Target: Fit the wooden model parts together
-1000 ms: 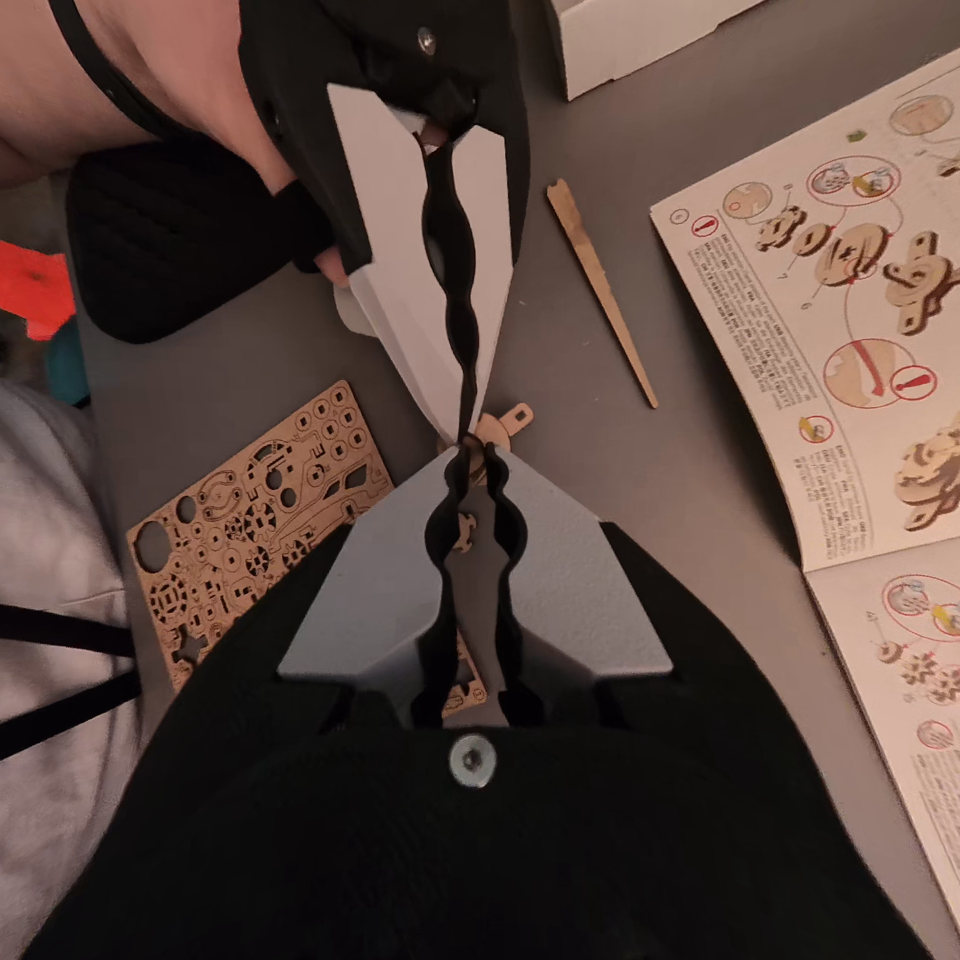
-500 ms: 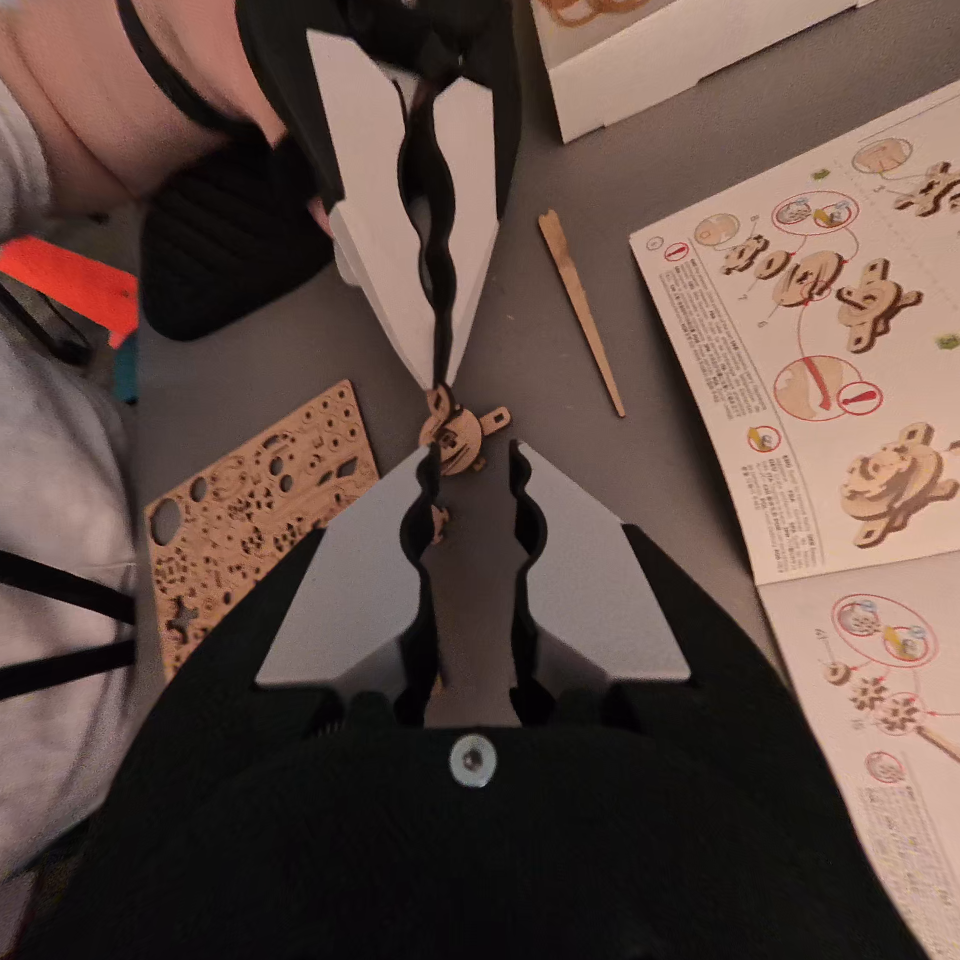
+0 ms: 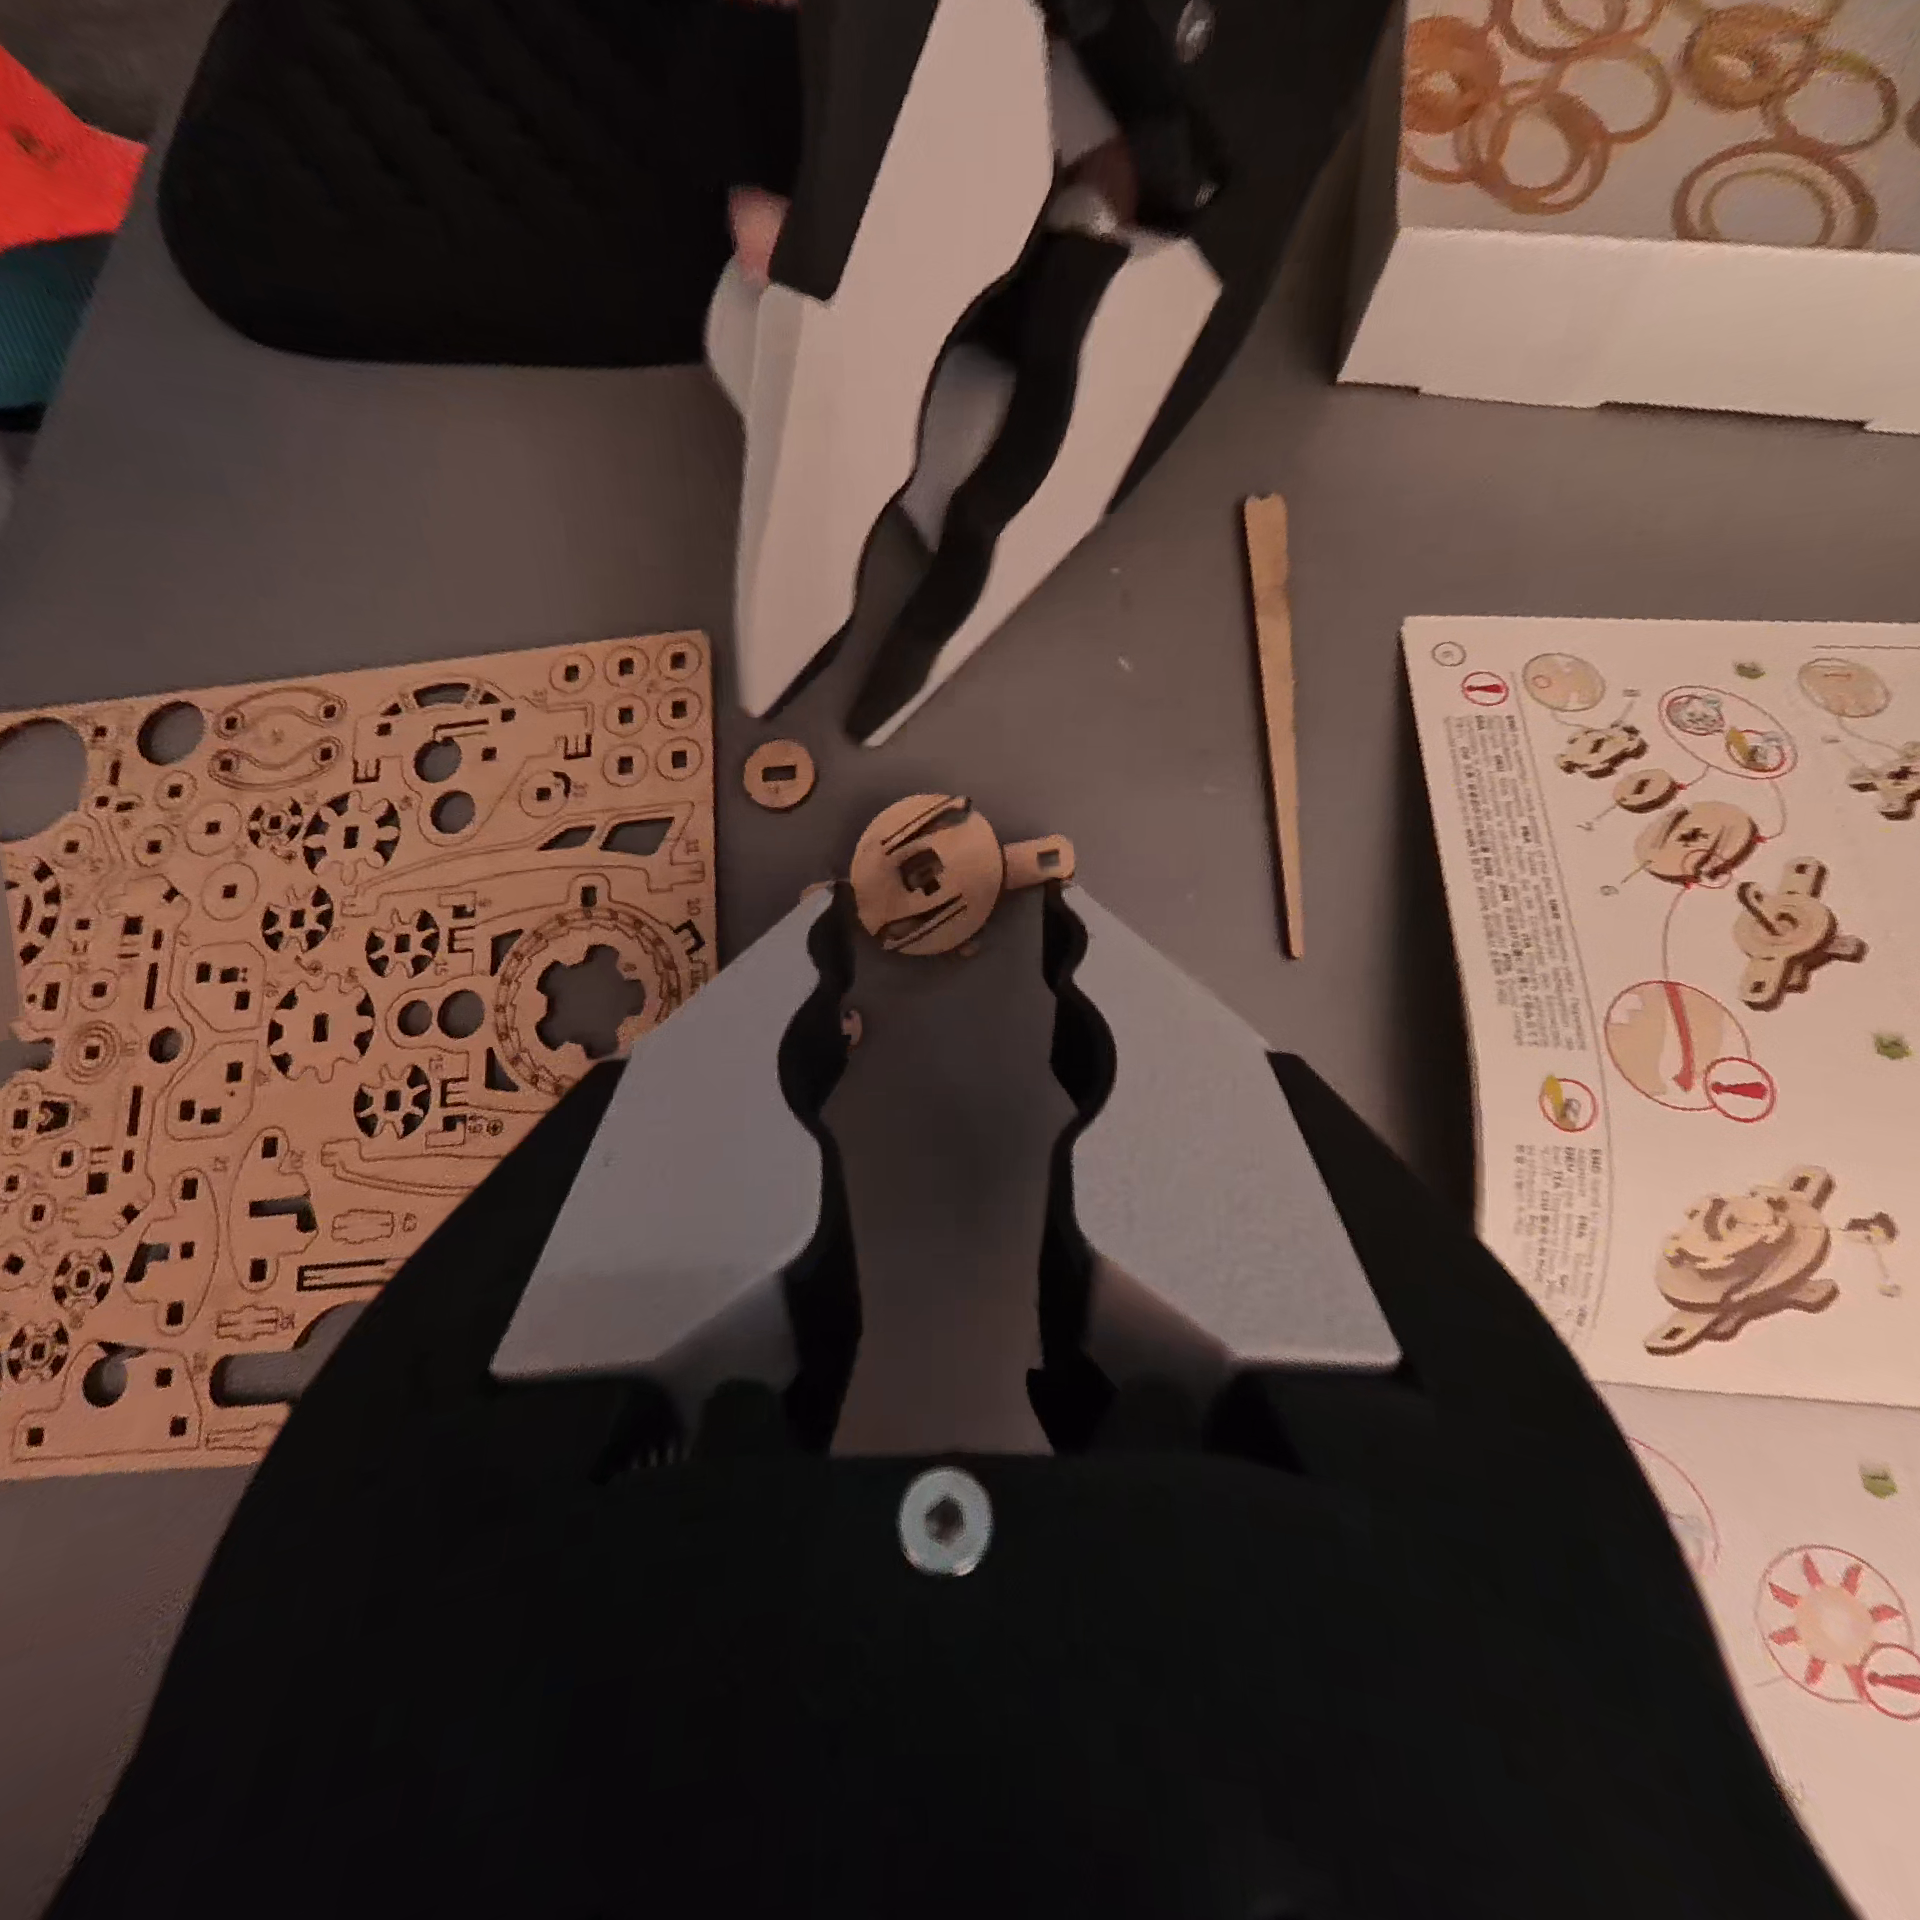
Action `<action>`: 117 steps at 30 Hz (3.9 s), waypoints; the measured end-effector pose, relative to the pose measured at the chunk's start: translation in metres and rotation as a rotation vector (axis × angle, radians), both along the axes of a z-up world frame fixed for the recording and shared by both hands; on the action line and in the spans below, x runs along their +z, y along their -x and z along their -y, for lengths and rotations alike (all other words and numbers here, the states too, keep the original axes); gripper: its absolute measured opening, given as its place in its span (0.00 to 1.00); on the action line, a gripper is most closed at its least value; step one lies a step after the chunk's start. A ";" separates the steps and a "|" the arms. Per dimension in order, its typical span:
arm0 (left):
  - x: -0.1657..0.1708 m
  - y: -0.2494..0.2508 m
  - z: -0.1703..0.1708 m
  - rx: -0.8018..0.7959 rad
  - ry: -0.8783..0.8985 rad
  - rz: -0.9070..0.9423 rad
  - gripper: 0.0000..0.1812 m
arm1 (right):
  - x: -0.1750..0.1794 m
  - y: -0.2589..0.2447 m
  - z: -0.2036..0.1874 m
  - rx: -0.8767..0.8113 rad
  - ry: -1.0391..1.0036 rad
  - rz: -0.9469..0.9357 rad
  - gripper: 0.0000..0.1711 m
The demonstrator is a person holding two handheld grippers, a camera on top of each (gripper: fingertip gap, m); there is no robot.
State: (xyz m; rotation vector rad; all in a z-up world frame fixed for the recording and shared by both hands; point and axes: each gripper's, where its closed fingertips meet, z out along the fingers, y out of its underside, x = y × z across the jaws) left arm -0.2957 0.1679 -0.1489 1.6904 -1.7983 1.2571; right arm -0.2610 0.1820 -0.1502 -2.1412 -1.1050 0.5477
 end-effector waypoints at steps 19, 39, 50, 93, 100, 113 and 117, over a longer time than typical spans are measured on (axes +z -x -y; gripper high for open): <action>0.013 -0.037 -0.034 0.175 -0.263 0.269 0.17 | 0.019 0.003 -0.006 -0.006 -0.064 -0.103 0.13; -0.003 -0.036 -0.021 0.147 -0.303 0.238 0.15 | 0.004 0.006 0.000 0.073 -0.107 0.027 0.06; -0.004 -0.031 -0.015 0.104 -0.272 0.212 0.12 | 0.003 0.009 0.000 0.068 0.027 0.267 0.06; -0.004 -0.023 -0.005 0.087 -0.063 0.133 0.07 | 0.009 -0.003 0.007 -0.190 0.417 -0.205 0.19; -0.004 -0.023 -0.005 0.082 -0.045 0.122 0.07 | 0.012 0.002 0.001 -0.104 0.271 -0.151 0.13; 0.002 -0.024 -0.007 -0.031 -0.422 0.297 0.14 | 0.016 0.020 0.007 0.101 0.019 -0.095 0.10; 0.010 -0.025 -0.006 -0.032 -0.396 0.339 0.10 | 0.008 0.020 0.007 0.111 0.024 -0.074 0.09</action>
